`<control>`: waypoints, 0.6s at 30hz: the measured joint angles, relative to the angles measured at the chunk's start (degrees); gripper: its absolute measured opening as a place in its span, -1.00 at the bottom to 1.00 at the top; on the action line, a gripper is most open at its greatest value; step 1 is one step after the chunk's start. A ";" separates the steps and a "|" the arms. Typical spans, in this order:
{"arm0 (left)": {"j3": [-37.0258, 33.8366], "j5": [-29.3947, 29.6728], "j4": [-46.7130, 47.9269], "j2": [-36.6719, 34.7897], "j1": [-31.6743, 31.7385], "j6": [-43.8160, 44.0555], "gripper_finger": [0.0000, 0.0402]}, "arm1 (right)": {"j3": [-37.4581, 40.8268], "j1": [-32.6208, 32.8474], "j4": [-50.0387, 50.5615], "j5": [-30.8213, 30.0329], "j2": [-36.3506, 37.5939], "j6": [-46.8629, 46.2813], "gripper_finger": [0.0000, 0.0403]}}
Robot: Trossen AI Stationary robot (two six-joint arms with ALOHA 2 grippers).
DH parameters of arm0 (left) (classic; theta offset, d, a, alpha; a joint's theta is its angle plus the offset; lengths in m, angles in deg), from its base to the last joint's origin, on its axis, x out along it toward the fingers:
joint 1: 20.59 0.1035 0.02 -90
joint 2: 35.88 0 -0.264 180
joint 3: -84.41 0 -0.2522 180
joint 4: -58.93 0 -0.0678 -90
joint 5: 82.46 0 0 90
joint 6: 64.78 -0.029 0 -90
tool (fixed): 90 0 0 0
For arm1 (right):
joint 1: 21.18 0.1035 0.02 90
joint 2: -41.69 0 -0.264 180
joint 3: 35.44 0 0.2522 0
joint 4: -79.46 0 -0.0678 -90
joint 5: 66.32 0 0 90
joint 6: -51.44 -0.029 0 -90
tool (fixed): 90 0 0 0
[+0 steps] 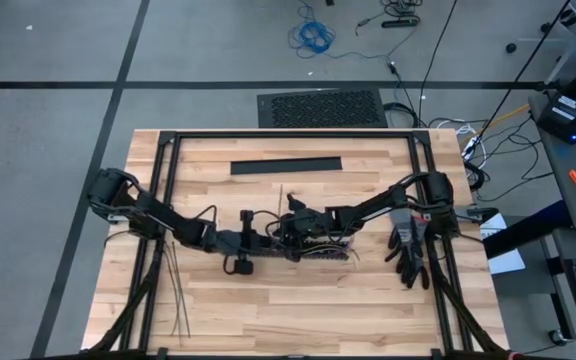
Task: Ziptie cables
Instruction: Put the zip-tied cable into the black cable duct
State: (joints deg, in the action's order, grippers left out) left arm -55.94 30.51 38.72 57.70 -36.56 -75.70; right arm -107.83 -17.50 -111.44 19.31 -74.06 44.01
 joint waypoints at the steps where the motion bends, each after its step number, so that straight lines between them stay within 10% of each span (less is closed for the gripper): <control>1: 0.00 1.12 0.00 0.06 -0.19 -0.10 -1.00 | -0.01 -0.02 0.31 -0.02 0.00 -0.30 -1.00; 18: 0.05 5.41 -0.90 -0.01 0.24 2.29 -1.00 | -0.03 0.17 1.87 1.00 0.11 2.99 -1.00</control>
State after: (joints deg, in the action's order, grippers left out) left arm -55.89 35.91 37.82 57.69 -36.32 -73.42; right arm -107.86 -17.32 -109.57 20.31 -73.95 47.01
